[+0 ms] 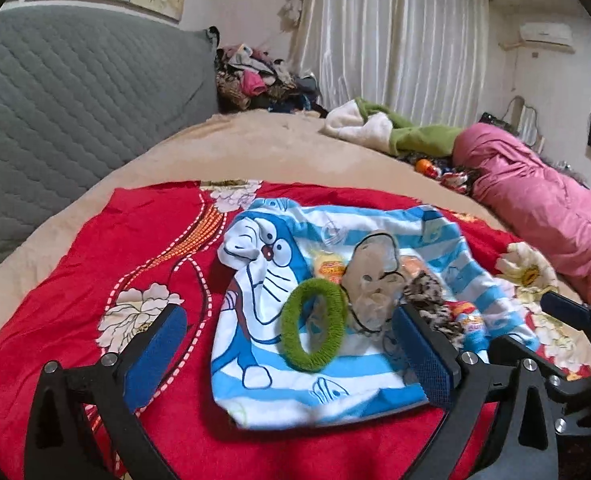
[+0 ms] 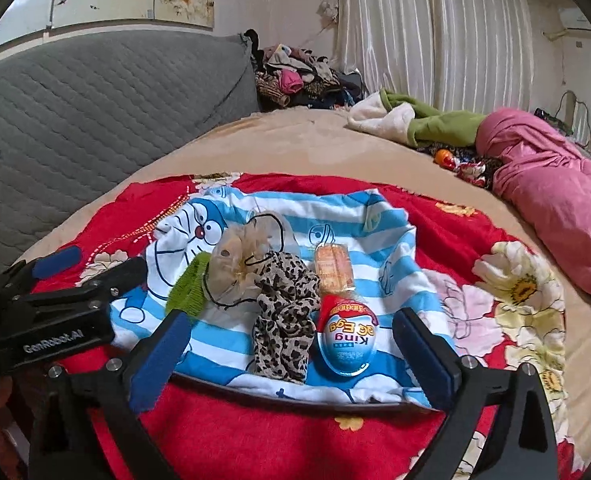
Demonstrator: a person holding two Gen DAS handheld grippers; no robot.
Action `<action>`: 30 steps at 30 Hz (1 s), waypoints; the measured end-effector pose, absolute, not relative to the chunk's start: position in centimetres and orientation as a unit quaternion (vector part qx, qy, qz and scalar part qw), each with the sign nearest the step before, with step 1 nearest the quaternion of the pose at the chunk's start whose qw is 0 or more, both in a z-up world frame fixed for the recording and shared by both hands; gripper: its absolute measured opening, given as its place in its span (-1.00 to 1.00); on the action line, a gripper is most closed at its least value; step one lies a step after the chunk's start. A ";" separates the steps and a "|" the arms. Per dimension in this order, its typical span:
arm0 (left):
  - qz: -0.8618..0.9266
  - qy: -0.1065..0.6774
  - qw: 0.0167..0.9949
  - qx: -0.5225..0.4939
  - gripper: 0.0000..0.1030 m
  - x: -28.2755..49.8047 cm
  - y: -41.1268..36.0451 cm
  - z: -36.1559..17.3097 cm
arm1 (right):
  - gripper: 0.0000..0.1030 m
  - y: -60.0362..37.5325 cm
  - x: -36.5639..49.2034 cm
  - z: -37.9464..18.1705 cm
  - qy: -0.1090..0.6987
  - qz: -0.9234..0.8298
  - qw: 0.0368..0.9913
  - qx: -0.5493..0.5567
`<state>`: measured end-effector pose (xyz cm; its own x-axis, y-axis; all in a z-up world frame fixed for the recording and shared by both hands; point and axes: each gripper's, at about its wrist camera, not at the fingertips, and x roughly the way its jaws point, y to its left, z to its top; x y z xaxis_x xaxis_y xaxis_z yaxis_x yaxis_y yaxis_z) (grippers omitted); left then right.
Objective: Organize objects
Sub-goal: 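Withdraw both open tools back from the tray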
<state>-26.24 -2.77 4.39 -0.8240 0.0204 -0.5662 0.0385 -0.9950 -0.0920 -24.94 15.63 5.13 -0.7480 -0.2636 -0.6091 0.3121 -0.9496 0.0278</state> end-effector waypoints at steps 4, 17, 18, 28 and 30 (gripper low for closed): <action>-0.955 0.043 0.003 0.292 0.98 -24.5 -2.4 5.4 | 0.98 16.0 -23.7 6.2 0.033 -0.937 0.156 0.312; -0.962 0.046 0.029 0.268 0.98 -20.2 -2.9 8.6 | 0.98 17.3 -19.6 9.9 0.031 -0.949 0.142 0.280; -0.962 0.045 0.027 0.268 0.98 -19.9 -2.9 8.8 | 0.98 17.3 -19.3 10.1 0.031 -0.949 0.141 0.279; -0.967 0.021 0.034 0.252 0.98 -17.0 -2.3 11.8 | 0.98 17.5 -16.8 12.7 0.034 -0.955 0.142 0.258; -0.968 0.020 0.040 0.249 0.98 -16.3 -2.3 12.4 | 0.98 17.5 -16.2 13.2 0.036 -0.956 0.143 0.254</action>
